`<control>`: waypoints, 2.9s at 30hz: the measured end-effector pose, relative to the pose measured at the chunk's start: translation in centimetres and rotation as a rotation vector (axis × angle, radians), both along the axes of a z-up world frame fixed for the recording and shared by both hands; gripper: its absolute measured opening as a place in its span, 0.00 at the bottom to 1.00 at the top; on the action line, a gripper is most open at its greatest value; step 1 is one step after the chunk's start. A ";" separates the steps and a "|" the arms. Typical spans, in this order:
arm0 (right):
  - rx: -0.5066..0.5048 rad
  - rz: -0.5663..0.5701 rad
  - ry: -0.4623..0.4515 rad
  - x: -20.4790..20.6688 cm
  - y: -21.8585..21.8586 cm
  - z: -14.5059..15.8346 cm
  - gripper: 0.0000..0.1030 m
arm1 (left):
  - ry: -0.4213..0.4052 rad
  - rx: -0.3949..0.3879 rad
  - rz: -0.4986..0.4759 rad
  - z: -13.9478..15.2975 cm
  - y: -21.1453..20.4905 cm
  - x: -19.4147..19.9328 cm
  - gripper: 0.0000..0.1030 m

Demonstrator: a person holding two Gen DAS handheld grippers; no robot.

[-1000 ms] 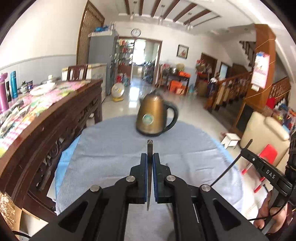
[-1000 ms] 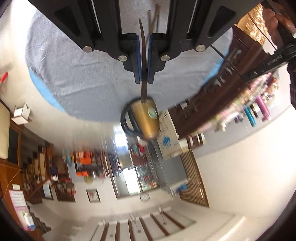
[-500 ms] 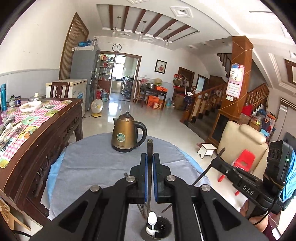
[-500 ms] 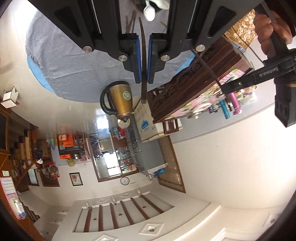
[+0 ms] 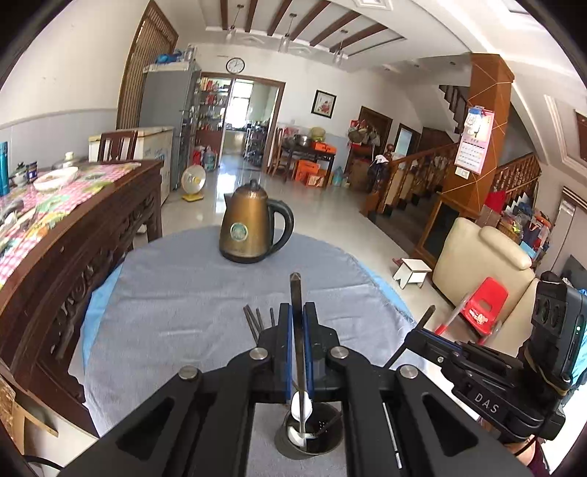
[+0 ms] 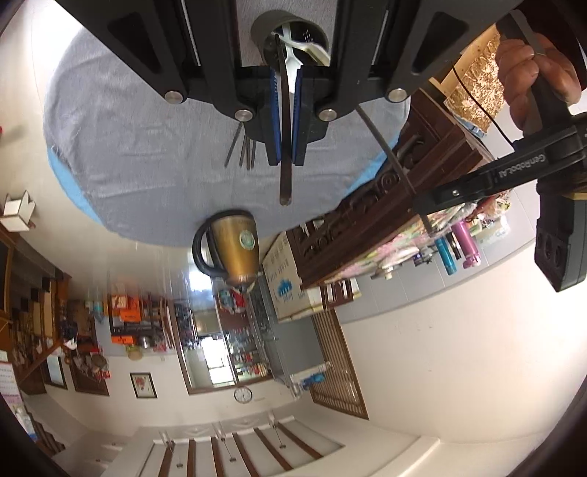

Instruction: Organize utensils

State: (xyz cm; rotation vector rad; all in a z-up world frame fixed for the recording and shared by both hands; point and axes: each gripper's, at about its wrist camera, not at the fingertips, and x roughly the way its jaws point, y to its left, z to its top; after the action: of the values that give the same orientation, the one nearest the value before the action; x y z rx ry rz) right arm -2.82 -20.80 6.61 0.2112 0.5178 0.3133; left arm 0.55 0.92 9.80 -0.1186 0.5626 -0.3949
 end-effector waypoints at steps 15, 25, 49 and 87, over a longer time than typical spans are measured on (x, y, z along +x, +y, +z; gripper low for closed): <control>0.009 -0.001 0.058 0.9 0.2 -2.6 0.08 | -0.044 0.011 0.005 0.5 0.7 -0.4 0.06; 0.026 0.015 0.075 1.1 0.4 -2.9 0.08 | 0.006 -0.007 -0.012 -0.6 0.6 0.0 0.06; 0.024 -0.109 0.121 0.6 -3.2 -4.7 0.57 | -0.028 0.432 0.353 -6.0 2.9 -2.3 0.77; 0.046 -0.264 0.319 9.7 -7.4 -11.2 0.57 | 0.212 0.496 0.423 -14.3 6.3 9.3 0.81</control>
State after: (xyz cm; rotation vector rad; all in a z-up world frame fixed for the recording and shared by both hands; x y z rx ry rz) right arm 6.85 -28.16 -4.55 0.3738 0.7889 0.0320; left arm 9.87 7.26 -4.48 0.1989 0.8091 0.1772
